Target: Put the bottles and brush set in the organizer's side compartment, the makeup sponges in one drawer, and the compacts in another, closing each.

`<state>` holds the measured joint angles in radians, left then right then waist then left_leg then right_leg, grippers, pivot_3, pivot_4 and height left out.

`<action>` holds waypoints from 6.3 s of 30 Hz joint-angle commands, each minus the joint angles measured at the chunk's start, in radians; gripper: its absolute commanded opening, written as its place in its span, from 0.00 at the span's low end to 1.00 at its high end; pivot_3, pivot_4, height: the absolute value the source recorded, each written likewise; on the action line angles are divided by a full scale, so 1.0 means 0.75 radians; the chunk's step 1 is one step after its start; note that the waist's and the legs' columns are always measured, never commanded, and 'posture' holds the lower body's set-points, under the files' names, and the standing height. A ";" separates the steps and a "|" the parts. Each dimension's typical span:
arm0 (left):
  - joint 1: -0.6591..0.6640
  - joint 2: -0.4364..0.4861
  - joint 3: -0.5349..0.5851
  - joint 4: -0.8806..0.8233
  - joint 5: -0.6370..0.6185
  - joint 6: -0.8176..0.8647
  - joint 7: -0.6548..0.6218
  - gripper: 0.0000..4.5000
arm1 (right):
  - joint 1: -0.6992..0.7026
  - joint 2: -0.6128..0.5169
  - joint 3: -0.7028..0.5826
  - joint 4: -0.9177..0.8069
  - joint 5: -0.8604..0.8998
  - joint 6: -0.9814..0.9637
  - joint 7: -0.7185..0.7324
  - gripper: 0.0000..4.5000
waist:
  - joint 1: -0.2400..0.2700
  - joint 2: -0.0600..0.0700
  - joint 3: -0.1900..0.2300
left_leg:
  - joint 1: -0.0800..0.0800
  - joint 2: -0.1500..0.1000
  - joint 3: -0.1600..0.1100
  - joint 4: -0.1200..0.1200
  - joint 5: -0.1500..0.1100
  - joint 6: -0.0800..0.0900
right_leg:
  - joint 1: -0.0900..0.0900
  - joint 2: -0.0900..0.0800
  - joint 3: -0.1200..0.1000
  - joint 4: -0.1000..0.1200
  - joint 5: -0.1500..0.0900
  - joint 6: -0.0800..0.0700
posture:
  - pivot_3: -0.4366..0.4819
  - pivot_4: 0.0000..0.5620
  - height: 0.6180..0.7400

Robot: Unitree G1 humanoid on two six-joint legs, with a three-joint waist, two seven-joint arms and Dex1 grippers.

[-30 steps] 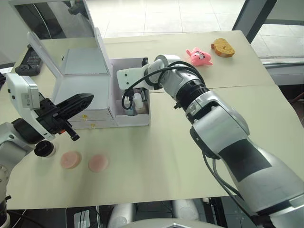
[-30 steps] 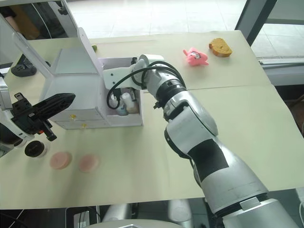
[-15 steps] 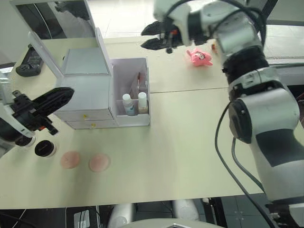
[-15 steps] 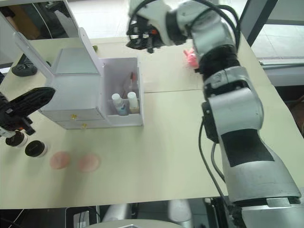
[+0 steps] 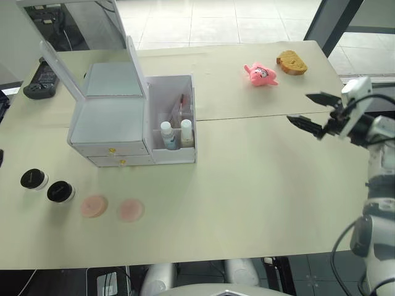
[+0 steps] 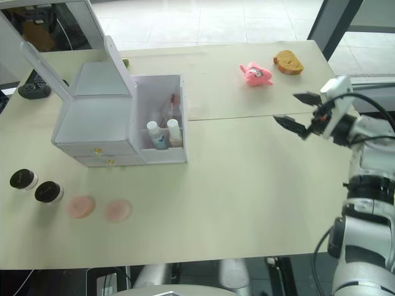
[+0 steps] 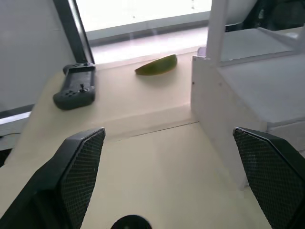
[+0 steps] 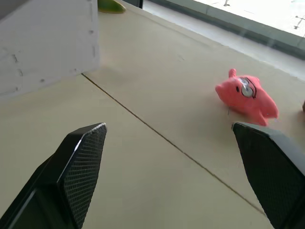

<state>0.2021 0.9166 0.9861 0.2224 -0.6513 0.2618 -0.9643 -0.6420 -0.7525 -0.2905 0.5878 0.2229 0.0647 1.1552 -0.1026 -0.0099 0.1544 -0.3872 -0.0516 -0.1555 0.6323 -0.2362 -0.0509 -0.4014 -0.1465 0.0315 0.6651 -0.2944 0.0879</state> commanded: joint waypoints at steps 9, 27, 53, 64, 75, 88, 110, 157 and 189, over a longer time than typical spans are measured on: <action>0.025 0.020 0.084 0.189 0.025 -0.119 -0.038 0.99 | 0.092 -0.029 -0.038 -0.129 0.097 0.021 -0.102 1.00 | 0.008 0.000 0.000 | 0.000 0.000 0.003 0.002 0.000 0.001 | 0.000 0.000 0.002 0.001 0.000 0.000 | 0.48 0.27 1.00; 0.333 -0.960 -0.459 -1.278 0.062 0.025 0.771 0.99 | -0.492 0.073 0.508 -0.956 0.520 0.863 0.239 1.00 | 0.131 -0.006 0.001 | -0.002 -0.001 0.005 0.017 -0.005 0.007 | 0.012 0.000 0.003 -0.010 0.003 -0.002 | 0.48 0.27 1.00; -0.080 -1.026 -1.086 -1.056 0.509 0.125 1.112 0.95 | -0.517 0.135 0.522 -1.111 0.581 1.302 -0.185 1.00 | 0.119 -0.008 0.001 | -0.001 -0.002 0.004 0.017 -0.005 0.008 | 0.014 0.000 0.002 -0.011 0.003 -0.002 | 0.48 0.27 1.00; -0.175 -1.005 -1.078 -0.977 0.513 0.068 1.093 0.73 | -0.509 0.124 0.508 -1.122 0.586 1.268 -0.229 1.00 | 0.119 -0.008 0.001 | -0.001 -0.002 0.004 0.017 -0.005 0.008 | 0.013 0.000 0.002 -0.011 0.003 -0.002 | 0.48 0.27 1.00; -0.169 -1.009 -1.106 -0.969 0.511 0.010 1.066 0.16 | -0.491 0.129 0.504 -1.118 0.579 1.243 -0.250 1.00 | 0.119 -0.008 0.001 | -0.001 -0.002 0.004 0.017 -0.005 0.008 | 0.013 0.000 0.002 -0.011 0.003 -0.002 | 0.48 0.27 1.00; 0.138 -0.968 -1.037 -1.166 0.418 -0.088 0.938 0.13 | -0.445 0.140 0.545 -1.088 0.534 1.181 -0.238 1.00 | 0.116 -0.009 0.001 | -0.001 -0.002 0.004 0.015 -0.005 0.008 | 0.013 0.000 0.002 -0.013 0.003 -0.002 | 0.48 0.27 1.00; 0.664 -0.950 -1.045 -1.345 0.375 -0.271 0.795 0.20 | -0.504 0.241 0.611 -0.925 0.445 1.049 -0.142 1.00 | 0.117 -0.010 0.003 | -0.002 -0.001 0.005 0.014 -0.007 0.010 | 0.015 0.000 0.001 -0.021 0.003 -0.001 | 0.48 0.27 1.00; 0.571 -0.082 0.020 -0.310 -0.078 -0.015 -0.335 1.00 | 0.003 -0.398 0.175 -0.867 0.811 1.060 0.382 1.00 | 0.059 -0.008 0.017 | 0.003 0.008 0.010 0.003 -0.010 0.015 | 0.016 0.003 -0.001 -0.024 0.003 -0.002 | 0.48 0.27 1.00; 0.914 -0.745 -0.548 -1.085 0.271 -0.171 0.046 1.00 | -0.503 -0.373 0.514 -0.787 0.632 1.025 0.595 1.00 | 0.114 -0.011 0.018 | -0.001 0.009 0.016 0.010 -0.011 0.016 | 0.016 0.004 -0.001 -0.025 0.004 -0.003 | 0.48 0.27 1.00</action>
<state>0.8894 0.3525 0.5923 -0.5507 -0.4593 0.1174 -0.9620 -0.9999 -1.0143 0.1137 0.0215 0.6906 0.8434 1.5488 -0.0170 -0.0178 0.1676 -0.3881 -0.0448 -0.1435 0.6405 -0.2445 -0.0390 -0.3894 -0.1434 0.0310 0.6465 -0.2917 0.0858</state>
